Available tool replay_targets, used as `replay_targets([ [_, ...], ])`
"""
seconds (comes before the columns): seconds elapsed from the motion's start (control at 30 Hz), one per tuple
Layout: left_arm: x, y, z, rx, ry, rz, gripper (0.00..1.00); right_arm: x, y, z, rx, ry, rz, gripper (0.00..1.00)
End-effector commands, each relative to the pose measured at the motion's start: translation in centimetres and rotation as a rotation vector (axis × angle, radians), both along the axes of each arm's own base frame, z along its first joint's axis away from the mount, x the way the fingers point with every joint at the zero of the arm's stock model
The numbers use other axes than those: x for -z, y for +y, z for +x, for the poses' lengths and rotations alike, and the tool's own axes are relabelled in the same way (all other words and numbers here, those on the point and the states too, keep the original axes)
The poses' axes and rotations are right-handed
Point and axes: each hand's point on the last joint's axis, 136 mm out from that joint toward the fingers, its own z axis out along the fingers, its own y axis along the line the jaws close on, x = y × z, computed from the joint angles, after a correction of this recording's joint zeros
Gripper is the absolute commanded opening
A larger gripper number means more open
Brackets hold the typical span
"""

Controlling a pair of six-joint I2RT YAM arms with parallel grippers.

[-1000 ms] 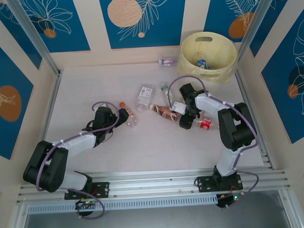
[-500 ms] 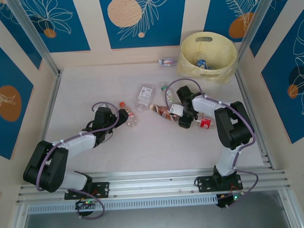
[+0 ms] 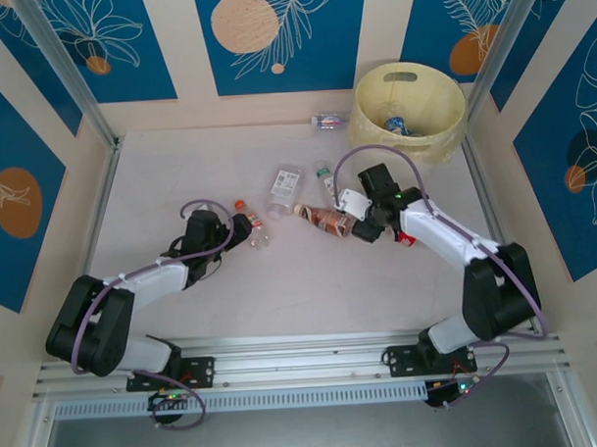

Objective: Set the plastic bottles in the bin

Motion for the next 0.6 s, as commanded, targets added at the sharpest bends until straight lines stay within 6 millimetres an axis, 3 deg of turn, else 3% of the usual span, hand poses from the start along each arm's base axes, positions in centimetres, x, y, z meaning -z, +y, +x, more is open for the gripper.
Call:
replay_targets([
  [0.0,-0.8,-0.4,1.1,0.004,-0.019,-0.035,1.00,-2.9,1.3,0.3,0.021,-0.095,0.126,0.33],
  [0.3,-0.4,-1.1,1.1,0.022,-0.001,-0.068,1.00,-9.4,3.8,-0.5,0.044,-0.178,0.405,0.30],
  [0.57,-0.6,-0.7,0.8,0.016,-0.011,-0.054,1.00,-18.2,5.3,-1.0,0.018,-0.334,0.717,0.29],
])
